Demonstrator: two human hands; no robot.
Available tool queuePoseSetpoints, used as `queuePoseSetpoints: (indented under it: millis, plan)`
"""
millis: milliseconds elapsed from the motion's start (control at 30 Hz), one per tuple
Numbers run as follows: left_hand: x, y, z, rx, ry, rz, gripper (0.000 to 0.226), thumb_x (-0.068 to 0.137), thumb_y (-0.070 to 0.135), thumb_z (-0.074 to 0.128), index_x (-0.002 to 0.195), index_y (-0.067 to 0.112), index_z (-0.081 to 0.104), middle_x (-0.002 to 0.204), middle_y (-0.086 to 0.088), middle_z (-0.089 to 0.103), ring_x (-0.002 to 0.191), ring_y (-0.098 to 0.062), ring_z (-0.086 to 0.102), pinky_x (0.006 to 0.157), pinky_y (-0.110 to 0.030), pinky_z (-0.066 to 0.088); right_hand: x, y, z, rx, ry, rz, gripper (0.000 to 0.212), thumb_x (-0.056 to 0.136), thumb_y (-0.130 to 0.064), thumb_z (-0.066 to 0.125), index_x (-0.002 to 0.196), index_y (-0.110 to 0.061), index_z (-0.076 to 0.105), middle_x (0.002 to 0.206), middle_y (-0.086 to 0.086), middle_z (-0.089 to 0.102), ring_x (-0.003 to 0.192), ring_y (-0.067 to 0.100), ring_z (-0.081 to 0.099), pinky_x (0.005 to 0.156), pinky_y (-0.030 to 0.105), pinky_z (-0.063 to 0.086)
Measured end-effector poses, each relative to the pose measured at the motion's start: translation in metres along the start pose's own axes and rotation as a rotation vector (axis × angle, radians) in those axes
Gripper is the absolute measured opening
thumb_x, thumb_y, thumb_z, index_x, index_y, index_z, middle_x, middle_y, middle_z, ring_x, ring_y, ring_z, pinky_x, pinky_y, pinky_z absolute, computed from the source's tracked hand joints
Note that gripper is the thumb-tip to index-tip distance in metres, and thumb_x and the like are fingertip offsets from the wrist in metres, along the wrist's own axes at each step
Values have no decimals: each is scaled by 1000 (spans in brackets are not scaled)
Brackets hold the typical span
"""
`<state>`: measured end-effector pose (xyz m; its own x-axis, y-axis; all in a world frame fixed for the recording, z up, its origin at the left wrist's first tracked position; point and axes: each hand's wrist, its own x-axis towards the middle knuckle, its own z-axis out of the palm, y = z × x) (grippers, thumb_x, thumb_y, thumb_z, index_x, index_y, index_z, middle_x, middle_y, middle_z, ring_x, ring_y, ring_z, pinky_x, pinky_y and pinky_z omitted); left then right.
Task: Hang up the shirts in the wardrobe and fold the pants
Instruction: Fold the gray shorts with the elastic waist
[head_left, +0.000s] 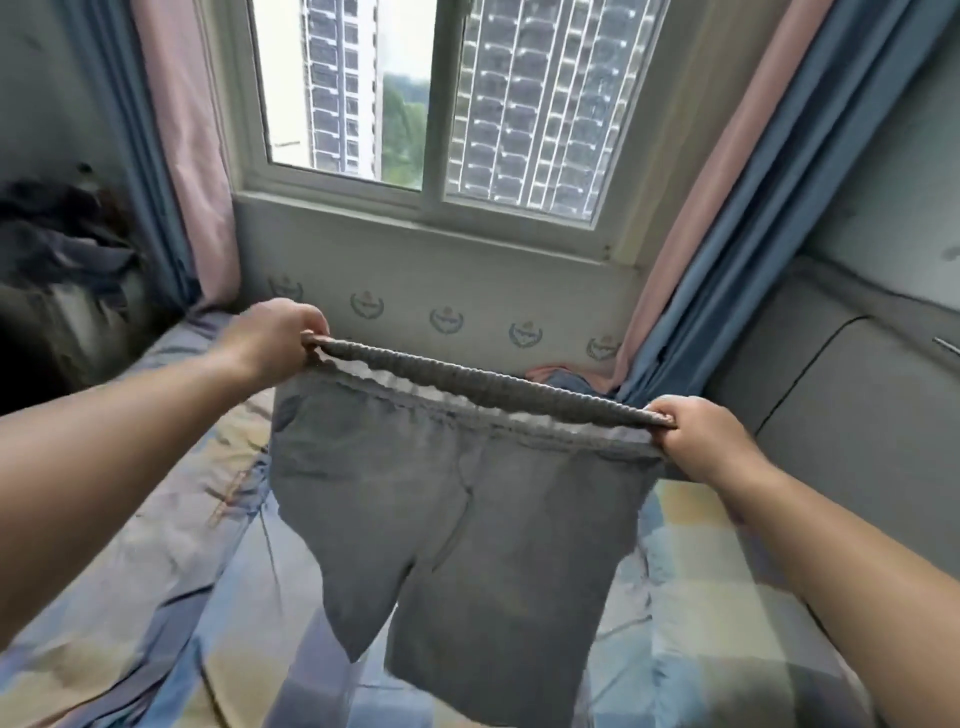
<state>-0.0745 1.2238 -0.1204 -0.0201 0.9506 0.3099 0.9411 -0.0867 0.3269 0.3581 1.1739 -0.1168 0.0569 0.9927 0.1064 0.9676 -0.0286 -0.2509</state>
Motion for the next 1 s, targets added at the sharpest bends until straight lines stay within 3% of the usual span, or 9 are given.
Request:
queuePoseSetpoints:
  millis: [67, 167, 333, 400, 533, 667, 833, 900, 1000]
  plan:
    - [2, -4, -32, 317, 23, 236, 15, 87, 7, 53, 92, 18, 62, 96, -5, 57, 81, -31, 63, 63, -35, 51, 2, -10, -25, -58, 61, 33, 15, 85, -23, 54, 91, -30, 66, 88, 2, 64, 80, 26, 55, 63, 31, 41]
    - [4, -6, -57, 238, 18, 121, 14, 84, 8, 59, 85, 22, 63, 90, -3, 63, 73, -26, 60, 64, -32, 49, 2, -27, -48, -141, 9, 53, 15, 85, -26, 48, 86, -31, 62, 83, -2, 63, 73, 22, 56, 61, 30, 43]
    - [-32, -6, -49, -605, -159, -353, 26, 88, -6, 49, 82, 12, 67, 70, -9, 60, 49, -15, 56, 42, -16, 49, -32, -42, -38, 236, -200, 151, 19, 88, -11, 46, 78, -15, 62, 69, 4, 64, 59, 18, 62, 55, 26, 50]
    - [-64, -12, -40, -857, -223, -456, 32, 91, -6, 44, 80, 14, 66, 70, -9, 58, 53, -13, 53, 44, -13, 48, -57, -41, -26, 456, -251, 240, 19, 90, -10, 44, 84, -15, 61, 65, 2, 63, 54, 13, 61, 51, 21, 51]
    - [-134, -25, -21, -1124, -288, -543, 26, 95, 0, 47, 86, 16, 66, 75, -7, 61, 67, -14, 53, 57, -17, 49, -116, -26, 12, 562, -297, 283, 14, 91, -15, 48, 92, -18, 62, 73, 0, 65, 60, 10, 62, 52, 19, 50]
    - [-205, -32, 8, -1116, -262, -681, 20, 95, 2, 50, 87, 15, 64, 77, -8, 57, 65, -14, 51, 52, -16, 47, -177, -5, 51, 559, -410, 323, 8, 91, -15, 54, 95, -19, 60, 81, 4, 66, 67, 12, 63, 61, 24, 54]
    - [-297, -36, 27, -890, -216, -740, 15, 92, 7, 53, 83, 16, 60, 71, -9, 54, 58, -16, 47, 49, -22, 36, -252, 18, 77, 546, -480, 320, 9, 91, -16, 51, 91, -17, 60, 78, 4, 68, 70, 14, 67, 67, 29, 54]
    - [-330, -36, 24, -814, -213, -727, 10, 91, 8, 54, 87, 14, 60, 71, -10, 53, 57, -16, 47, 47, -19, 32, -280, 22, 82, 546, -532, 326, 13, 92, -13, 47, 90, -14, 59, 77, 7, 68, 68, 17, 69, 61, 28, 54]
    - [-355, -32, 17, -802, -179, -739, 17, 91, 8, 52, 79, 19, 57, 71, -9, 53, 53, -14, 51, 42, -14, 32, -308, 24, 84, 577, -567, 339, 17, 92, -10, 42, 87, -11, 59, 66, 8, 68, 48, 12, 64, 46, 22, 47]
